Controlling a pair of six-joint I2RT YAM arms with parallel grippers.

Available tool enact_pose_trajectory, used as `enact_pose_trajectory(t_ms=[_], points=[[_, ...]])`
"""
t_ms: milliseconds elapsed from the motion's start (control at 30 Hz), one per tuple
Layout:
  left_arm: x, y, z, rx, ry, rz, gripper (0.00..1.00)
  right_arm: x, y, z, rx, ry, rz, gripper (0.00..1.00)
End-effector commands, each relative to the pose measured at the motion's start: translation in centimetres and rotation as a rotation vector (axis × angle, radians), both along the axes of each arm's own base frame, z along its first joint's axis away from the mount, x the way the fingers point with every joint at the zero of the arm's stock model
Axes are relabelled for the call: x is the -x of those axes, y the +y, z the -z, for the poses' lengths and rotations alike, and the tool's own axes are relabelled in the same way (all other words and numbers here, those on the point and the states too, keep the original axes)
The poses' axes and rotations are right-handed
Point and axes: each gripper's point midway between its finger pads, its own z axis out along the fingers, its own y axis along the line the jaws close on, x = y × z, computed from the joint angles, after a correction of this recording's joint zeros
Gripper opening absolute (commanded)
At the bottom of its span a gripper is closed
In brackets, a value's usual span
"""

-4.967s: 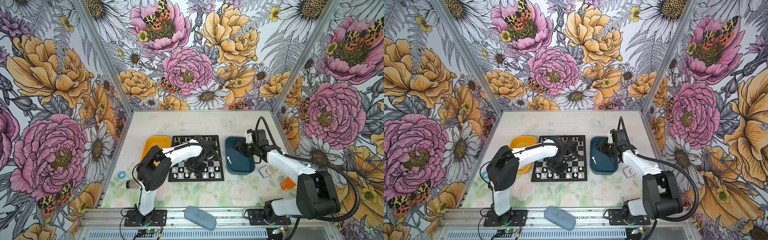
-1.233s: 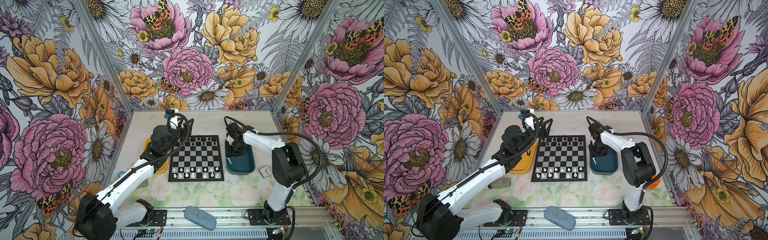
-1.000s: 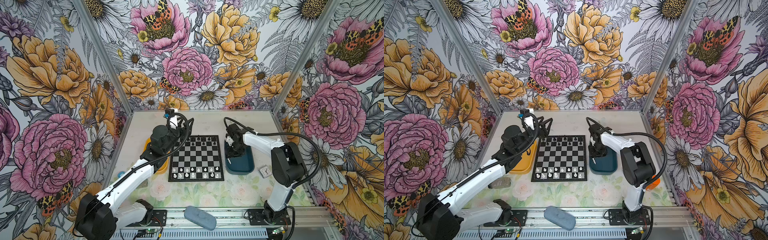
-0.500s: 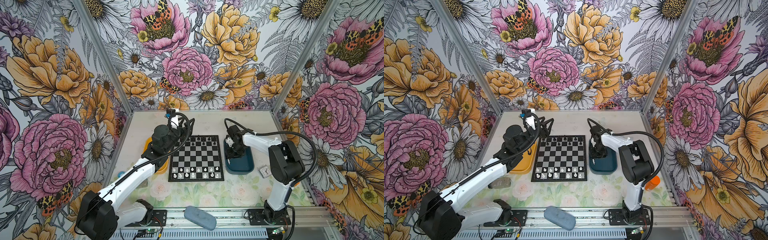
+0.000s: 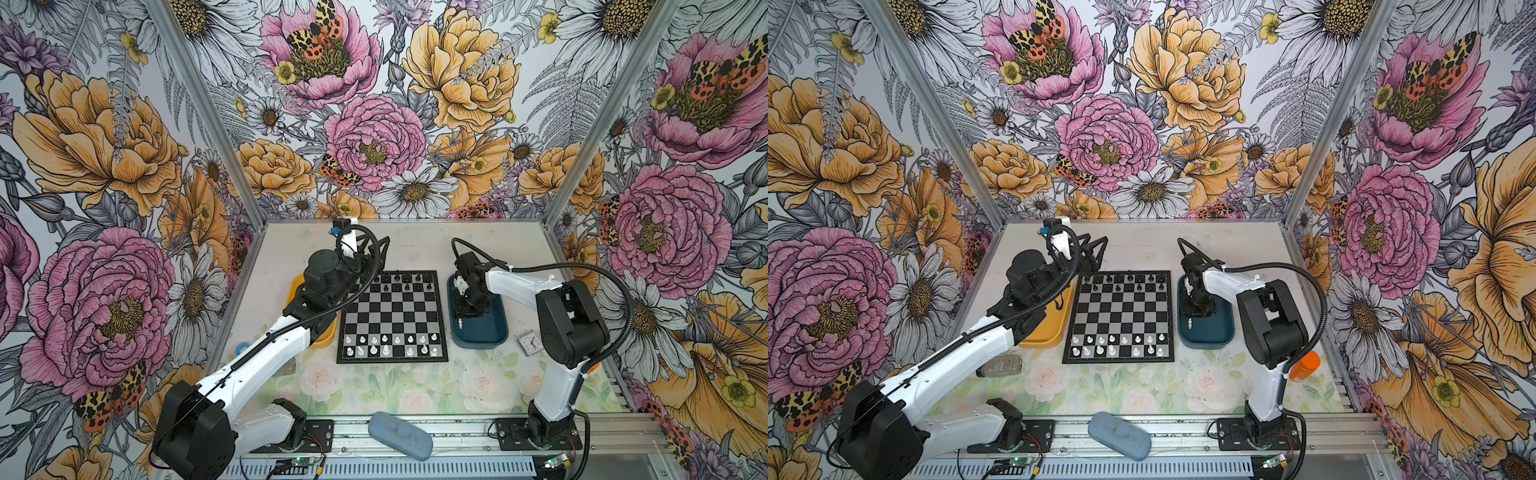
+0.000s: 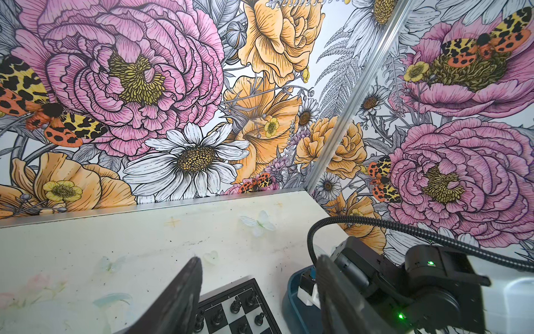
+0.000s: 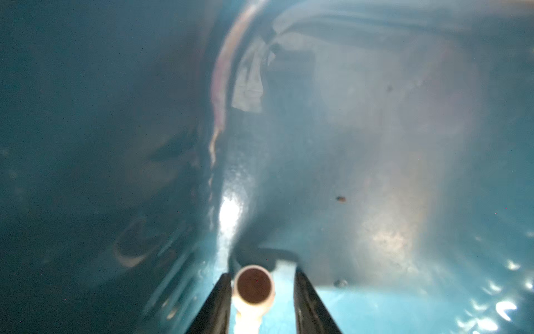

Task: Set up the chess pieces on the board
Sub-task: 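Grasp the white pawn with the right gripper and lift it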

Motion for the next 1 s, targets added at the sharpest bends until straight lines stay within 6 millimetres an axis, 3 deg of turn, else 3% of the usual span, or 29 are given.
enact_pose_trajectory(t_ms=[0,967], points=[[0.11,-0.05,-1.03,0.016,-0.021,0.018,0.64,-0.04,-0.26,0.42,0.002,-0.002,0.032,0.35],[0.08,-0.16,-0.69,0.011,-0.015,0.023,0.65,0.37,0.06,1.09,0.034,0.007,0.040,0.21]])
